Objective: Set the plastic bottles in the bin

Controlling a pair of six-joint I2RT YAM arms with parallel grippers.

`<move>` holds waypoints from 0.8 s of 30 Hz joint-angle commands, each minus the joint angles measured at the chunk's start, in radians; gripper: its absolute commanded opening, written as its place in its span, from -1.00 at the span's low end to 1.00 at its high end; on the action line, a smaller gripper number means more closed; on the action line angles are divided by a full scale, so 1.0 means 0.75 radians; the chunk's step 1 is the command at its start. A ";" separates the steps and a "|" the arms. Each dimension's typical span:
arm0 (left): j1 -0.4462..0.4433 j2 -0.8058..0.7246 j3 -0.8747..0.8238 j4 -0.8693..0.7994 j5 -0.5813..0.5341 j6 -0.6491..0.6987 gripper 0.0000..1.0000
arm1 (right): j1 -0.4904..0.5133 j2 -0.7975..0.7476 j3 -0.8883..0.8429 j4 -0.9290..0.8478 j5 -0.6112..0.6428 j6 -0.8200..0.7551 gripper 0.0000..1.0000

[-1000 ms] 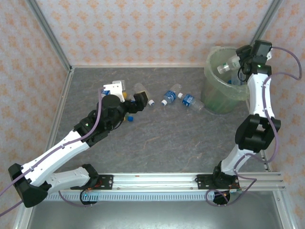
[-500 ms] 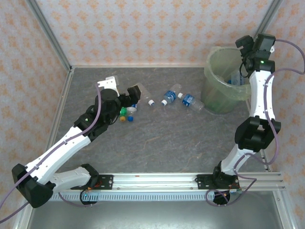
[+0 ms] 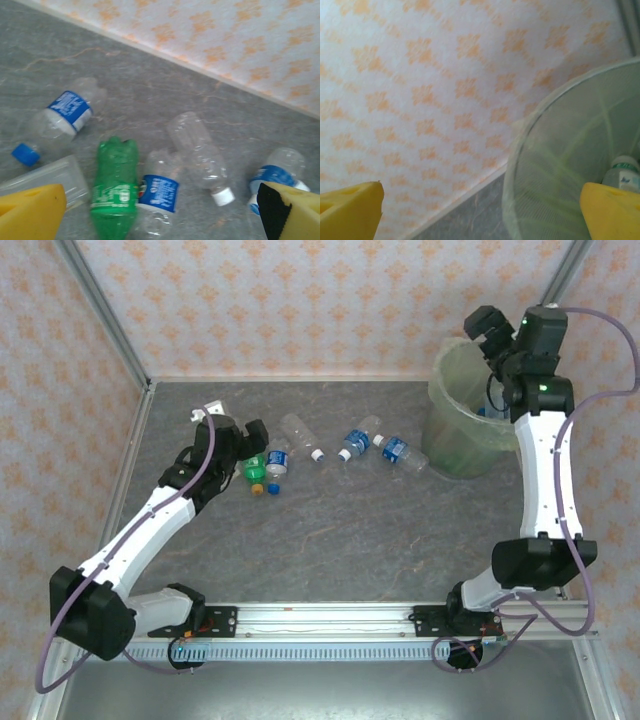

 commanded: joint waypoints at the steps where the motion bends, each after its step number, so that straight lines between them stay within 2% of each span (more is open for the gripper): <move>1: 0.093 0.037 -0.029 -0.077 0.004 0.027 0.98 | 0.087 -0.072 -0.083 0.042 -0.055 -0.075 0.99; 8: 0.276 0.120 -0.085 -0.033 0.053 0.023 0.98 | 0.251 -0.125 -0.149 0.062 -0.189 -0.163 0.99; 13: 0.429 0.244 -0.099 0.035 0.162 0.003 0.98 | 0.366 -0.141 -0.180 0.081 -0.209 -0.206 0.99; 24: 0.603 0.488 -0.090 0.138 0.427 0.007 0.96 | 0.422 -0.135 -0.172 0.016 -0.214 -0.249 0.99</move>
